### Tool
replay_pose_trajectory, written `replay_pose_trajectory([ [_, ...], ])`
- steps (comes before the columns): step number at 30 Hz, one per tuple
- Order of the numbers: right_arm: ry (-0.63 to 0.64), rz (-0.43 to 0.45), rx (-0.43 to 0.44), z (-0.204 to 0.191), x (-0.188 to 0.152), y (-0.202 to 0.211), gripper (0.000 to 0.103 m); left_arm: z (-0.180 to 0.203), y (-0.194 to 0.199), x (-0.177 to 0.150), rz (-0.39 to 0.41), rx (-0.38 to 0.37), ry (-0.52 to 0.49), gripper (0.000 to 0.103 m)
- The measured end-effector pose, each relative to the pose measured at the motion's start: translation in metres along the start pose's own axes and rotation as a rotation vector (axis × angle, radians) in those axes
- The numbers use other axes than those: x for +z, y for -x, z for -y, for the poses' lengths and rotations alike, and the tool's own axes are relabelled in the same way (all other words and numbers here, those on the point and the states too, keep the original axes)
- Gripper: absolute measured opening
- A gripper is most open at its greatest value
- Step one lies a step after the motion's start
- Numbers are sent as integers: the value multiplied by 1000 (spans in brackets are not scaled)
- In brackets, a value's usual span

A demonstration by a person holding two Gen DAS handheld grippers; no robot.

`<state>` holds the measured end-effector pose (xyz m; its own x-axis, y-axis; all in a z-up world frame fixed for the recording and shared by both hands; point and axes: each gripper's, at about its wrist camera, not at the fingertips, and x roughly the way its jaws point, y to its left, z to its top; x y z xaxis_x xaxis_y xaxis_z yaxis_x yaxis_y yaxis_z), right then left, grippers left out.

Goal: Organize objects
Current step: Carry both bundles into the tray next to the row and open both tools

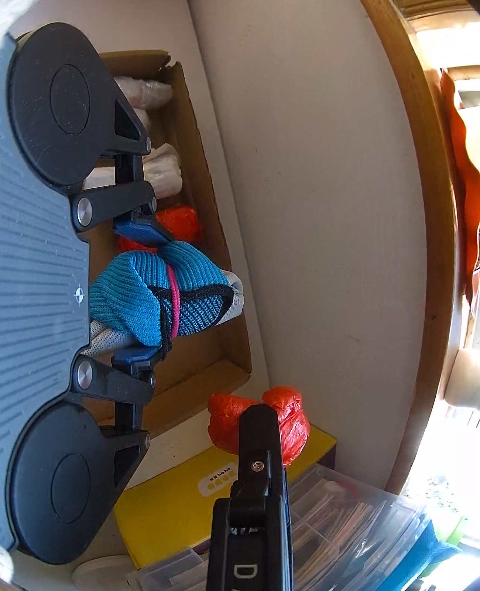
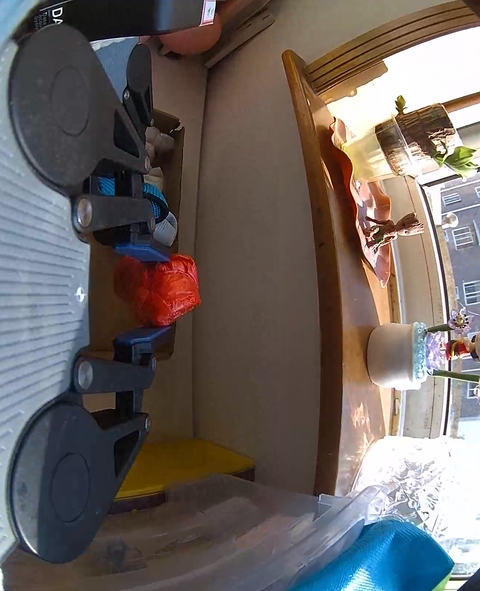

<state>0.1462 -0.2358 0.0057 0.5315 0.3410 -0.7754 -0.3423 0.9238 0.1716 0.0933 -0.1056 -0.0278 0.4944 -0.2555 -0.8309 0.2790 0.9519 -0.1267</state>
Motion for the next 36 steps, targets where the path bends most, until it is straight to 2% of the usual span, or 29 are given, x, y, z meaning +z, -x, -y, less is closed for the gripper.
replay_pose_trajectory([
  [7, -39, -84, -11, 12, -5, -59, 35, -3, -43, -2, -29, 28, -13, 60],
  [12, -46, -126, -23, 14, -7, -87, 35, 3, -59, -1, -22, 37, -41, 61],
  [21, -35, -165, -37, 19, -10, -111, 35, 12, -81, -6, -51, 58, -111, 62],
  [30, -12, -165, -20, 10, -18, -113, 36, 9, -87, -4, -46, 71, -112, 64],
  [32, -12, -161, -19, 9, -19, -113, 39, 7, -86, -5, -42, 88, -109, 70],
  [34, -12, -145, -21, 7, -18, -108, 52, 4, -83, -5, -36, 84, -100, 71],
  [36, -12, -124, -27, 6, -16, -101, 53, 5, -78, -4, -23, 82, -102, 71],
])
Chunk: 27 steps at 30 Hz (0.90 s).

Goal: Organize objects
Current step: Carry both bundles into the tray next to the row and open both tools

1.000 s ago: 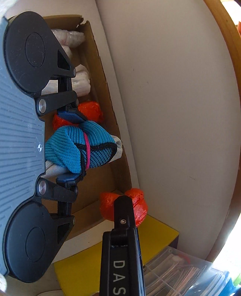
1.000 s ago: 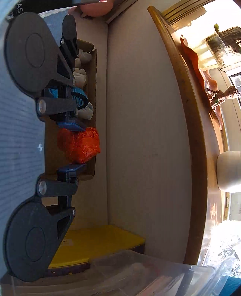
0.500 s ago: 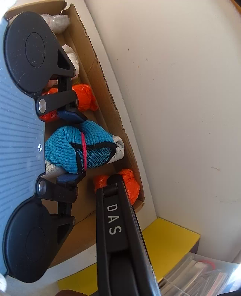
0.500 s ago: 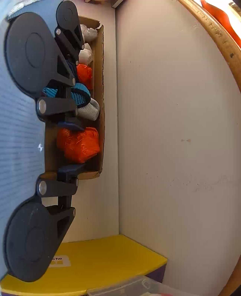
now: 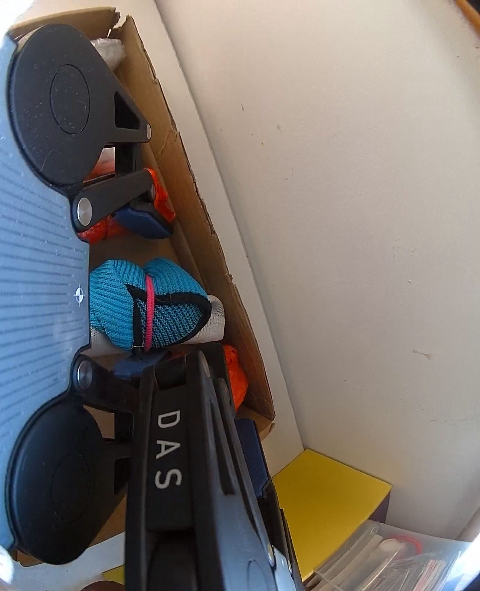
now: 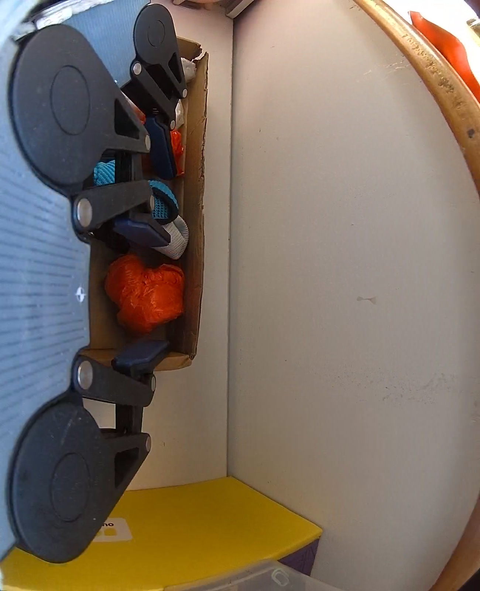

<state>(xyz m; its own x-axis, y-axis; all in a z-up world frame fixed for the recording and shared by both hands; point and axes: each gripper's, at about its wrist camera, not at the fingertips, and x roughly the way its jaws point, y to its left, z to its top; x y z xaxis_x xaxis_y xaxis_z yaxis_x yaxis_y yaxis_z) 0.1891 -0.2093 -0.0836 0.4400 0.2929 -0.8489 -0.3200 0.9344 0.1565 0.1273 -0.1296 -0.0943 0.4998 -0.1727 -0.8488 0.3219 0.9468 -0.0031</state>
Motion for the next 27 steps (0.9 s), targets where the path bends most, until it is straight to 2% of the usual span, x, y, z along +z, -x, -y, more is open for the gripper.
replay_pose_trajectory([
  [7, -4, 50, -15, -5, 2, 29, 58, -5, 25, -1, 25, -16, 17, 79],
  [13, 1, 95, -23, -9, -3, 63, 61, -28, 65, -6, 33, -17, 96, 84],
  [17, 14, 133, -9, -22, -22, 101, 65, -45, 108, -26, 59, -6, 147, 86],
  [19, 31, 149, -2, -27, -29, 117, 68, -47, 124, -25, 67, 8, 174, 87],
  [22, 41, 167, 11, -34, -48, 144, 71, -63, 157, -46, 74, 22, 236, 88],
  [23, 43, 172, 18, -30, -55, 154, 72, -68, 163, -45, 79, 28, 265, 89],
  [27, 45, 176, 25, -34, -72, 181, 76, -82, 197, -79, 68, 64, 316, 91],
])
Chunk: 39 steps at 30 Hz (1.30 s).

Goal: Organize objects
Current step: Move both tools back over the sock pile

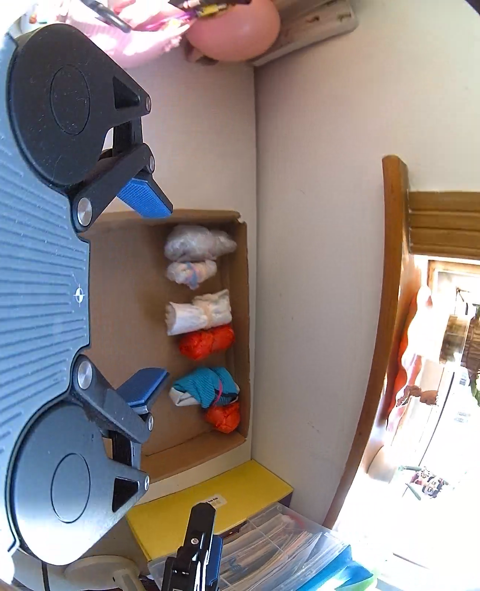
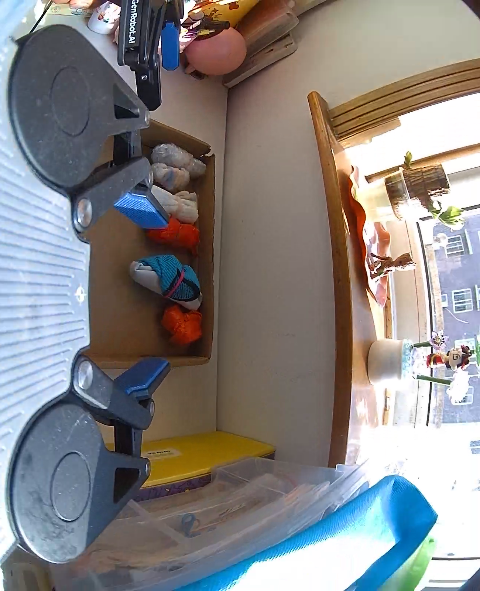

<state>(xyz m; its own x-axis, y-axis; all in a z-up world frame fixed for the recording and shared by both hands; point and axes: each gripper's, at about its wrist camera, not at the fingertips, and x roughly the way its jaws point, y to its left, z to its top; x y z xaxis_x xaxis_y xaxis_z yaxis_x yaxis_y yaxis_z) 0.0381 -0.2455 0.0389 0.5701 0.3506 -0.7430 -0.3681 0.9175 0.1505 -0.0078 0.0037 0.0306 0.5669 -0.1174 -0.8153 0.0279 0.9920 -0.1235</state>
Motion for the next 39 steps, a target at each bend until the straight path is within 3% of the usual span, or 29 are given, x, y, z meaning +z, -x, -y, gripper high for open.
replay_pose_trajectory([
  [7, 8, -70, -13, -7, -40, 10, 76, -23, 57, -77, -80, 23, 32, 91],
  [17, 41, -150, 61, -20, -91, 51, 79, -17, 82, -121, -94, -58, -51, 92],
  [20, 51, -216, 93, -22, -109, 53, 79, -13, 78, -132, -128, -84, -67, 92],
  [25, 27, -267, 57, -21, -136, 53, 81, -9, 59, -149, -216, -114, -80, 92],
  [33, 122, -319, 5, -37, -170, 29, 81, 33, 22, -165, -293, -219, -214, 93],
  [39, 116, -343, -17, -28, -178, 14, 79, 50, -12, -170, -350, -214, -226, 92],
])
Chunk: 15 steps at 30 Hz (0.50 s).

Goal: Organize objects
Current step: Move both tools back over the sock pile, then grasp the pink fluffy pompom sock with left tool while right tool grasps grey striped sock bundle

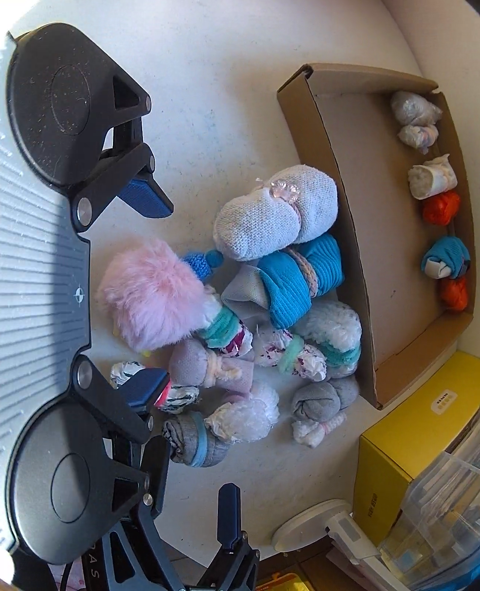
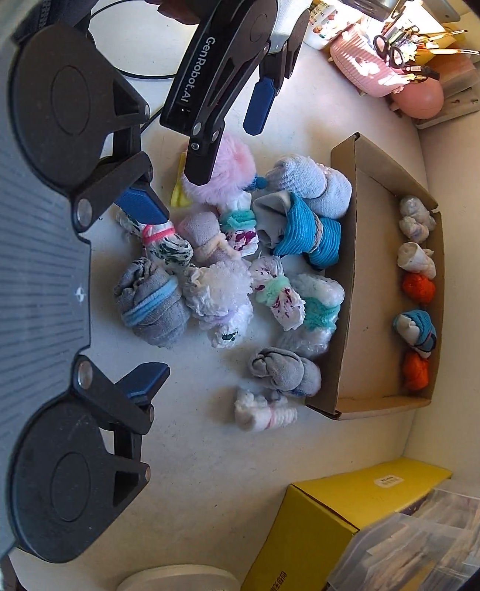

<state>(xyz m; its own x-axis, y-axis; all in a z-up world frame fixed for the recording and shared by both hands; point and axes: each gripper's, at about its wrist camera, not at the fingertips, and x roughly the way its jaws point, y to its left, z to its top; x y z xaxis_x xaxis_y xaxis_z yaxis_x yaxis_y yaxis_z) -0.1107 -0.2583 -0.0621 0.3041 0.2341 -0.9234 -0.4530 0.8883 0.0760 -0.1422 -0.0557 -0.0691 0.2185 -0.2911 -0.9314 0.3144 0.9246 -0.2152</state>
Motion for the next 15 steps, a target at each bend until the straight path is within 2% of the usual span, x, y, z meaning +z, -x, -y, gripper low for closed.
replay_pose_trajectory([
  [3, -54, -6, 4, 11, 1, -7, 73, 4, -8, 2, 0, 11, -18, 90],
  [6, -120, -31, 28, 23, -1, -14, 59, 2, -14, 1, -11, 24, -21, 78],
  [9, -170, -54, 53, 30, -5, -19, 54, -5, -17, -3, -30, 38, -9, 66],
  [11, -170, -55, 45, 31, -7, -19, 54, -10, -16, -5, -27, 39, 3, 68],
  [15, -165, -71, 40, 30, -9, -24, 47, -17, -14, -9, -29, 36, 35, 63],
])
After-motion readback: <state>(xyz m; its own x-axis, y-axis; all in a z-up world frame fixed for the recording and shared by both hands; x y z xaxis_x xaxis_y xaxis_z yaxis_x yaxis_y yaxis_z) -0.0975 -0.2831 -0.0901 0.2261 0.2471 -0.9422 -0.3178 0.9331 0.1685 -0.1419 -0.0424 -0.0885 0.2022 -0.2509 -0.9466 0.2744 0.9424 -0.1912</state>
